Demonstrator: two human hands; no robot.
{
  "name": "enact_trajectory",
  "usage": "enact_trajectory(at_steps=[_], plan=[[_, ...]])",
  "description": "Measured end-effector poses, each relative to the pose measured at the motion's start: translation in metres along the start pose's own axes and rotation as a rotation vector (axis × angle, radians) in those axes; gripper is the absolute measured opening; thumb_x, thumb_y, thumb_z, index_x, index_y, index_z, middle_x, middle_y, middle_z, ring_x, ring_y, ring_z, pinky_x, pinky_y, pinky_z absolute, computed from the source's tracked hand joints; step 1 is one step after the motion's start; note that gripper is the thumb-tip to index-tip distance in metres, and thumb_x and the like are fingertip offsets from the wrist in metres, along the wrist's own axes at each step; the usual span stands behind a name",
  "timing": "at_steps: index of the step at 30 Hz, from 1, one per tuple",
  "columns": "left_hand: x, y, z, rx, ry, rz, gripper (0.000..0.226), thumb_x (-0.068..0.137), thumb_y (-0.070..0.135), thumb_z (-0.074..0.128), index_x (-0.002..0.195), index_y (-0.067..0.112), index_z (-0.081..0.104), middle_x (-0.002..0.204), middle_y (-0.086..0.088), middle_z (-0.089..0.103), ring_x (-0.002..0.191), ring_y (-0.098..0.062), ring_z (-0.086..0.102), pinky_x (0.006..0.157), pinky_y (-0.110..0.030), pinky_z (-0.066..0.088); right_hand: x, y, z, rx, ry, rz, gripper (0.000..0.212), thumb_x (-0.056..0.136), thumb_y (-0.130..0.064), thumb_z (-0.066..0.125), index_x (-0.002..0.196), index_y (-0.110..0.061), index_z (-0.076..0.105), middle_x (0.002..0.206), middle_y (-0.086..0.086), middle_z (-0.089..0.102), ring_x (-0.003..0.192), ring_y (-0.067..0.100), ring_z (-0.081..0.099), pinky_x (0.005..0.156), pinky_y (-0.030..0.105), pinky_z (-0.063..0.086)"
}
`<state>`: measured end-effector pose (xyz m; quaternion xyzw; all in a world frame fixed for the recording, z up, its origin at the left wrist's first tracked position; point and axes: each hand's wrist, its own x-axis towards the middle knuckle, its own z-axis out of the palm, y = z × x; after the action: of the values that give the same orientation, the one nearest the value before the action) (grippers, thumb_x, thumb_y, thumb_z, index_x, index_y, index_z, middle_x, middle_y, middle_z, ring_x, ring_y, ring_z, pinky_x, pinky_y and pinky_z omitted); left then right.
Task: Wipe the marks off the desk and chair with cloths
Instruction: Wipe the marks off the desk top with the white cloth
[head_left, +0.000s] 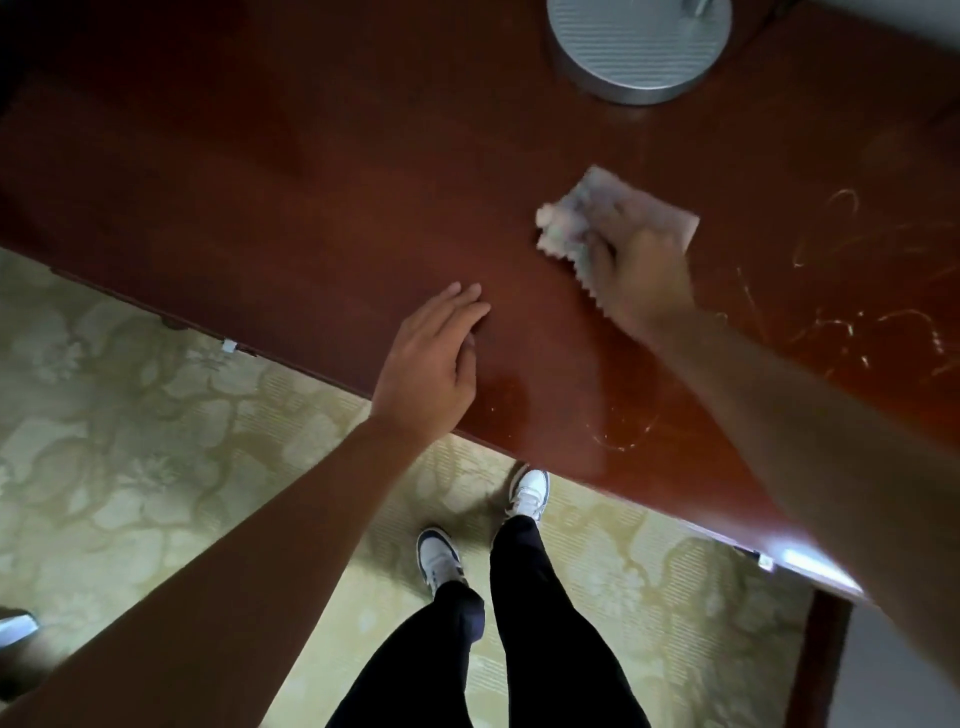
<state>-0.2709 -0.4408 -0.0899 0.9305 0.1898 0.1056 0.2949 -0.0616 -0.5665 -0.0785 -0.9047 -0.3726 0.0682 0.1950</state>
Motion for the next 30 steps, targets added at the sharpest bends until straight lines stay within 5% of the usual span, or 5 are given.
enact_trajectory(at_steps=[6,9,14,23,30], plan=[[-0.013,-0.005,-0.009,-0.057,0.025,0.02,0.037,0.092,-0.006,0.05,0.125,0.002,0.064,0.133,-0.01,0.062,0.133,-0.025,0.05,0.113,-0.039,0.038,-0.154,-0.075,0.036,0.069,-0.086,-0.233,0.039,0.096,-0.018,0.052,0.134,-0.013,0.057,0.139,0.007,0.054,0.138,0.024,0.04,0.116,0.048,0.03],[-0.015,-0.01,-0.012,-0.089,0.026,0.011,0.038,0.092,-0.007,0.049,0.125,0.003,0.065,0.132,-0.008,0.063,0.132,-0.023,0.051,0.112,-0.041,0.04,-0.135,-0.061,0.027,0.027,-0.156,-0.272,0.039,0.096,-0.019,0.054,0.135,-0.019,0.057,0.141,0.005,0.054,0.136,0.024,0.044,0.112,0.047,0.038],[-0.014,-0.012,-0.012,-0.121,0.043,-0.008,0.036,0.092,-0.004,0.05,0.123,0.006,0.067,0.129,-0.005,0.065,0.13,-0.02,0.053,0.111,-0.038,0.04,-0.074,-0.054,0.021,0.033,-0.01,0.067,0.042,0.1,-0.016,0.045,0.141,-0.015,0.05,0.147,0.009,0.047,0.143,0.027,0.032,0.112,0.047,0.037],[-0.009,0.005,0.001,-0.024,0.113,-0.067,0.032,0.092,0.009,0.052,0.12,0.009,0.067,0.126,-0.005,0.066,0.123,-0.024,0.056,0.105,-0.038,0.041,-0.151,-0.09,0.04,0.005,-0.099,-0.3,0.037,0.094,-0.014,0.05,0.129,-0.012,0.062,0.139,0.008,0.056,0.133,0.029,0.048,0.113,0.044,0.037],[0.011,0.038,0.024,0.109,0.062,-0.056,0.039,0.09,0.013,0.055,0.128,0.011,0.061,0.137,-0.008,0.057,0.132,-0.028,0.047,0.109,-0.045,0.035,-0.032,-0.006,-0.006,-0.057,-0.126,-0.031,0.044,0.103,-0.017,0.041,0.147,-0.017,0.039,0.155,0.004,0.035,0.147,0.024,0.023,0.12,0.039,0.021]])
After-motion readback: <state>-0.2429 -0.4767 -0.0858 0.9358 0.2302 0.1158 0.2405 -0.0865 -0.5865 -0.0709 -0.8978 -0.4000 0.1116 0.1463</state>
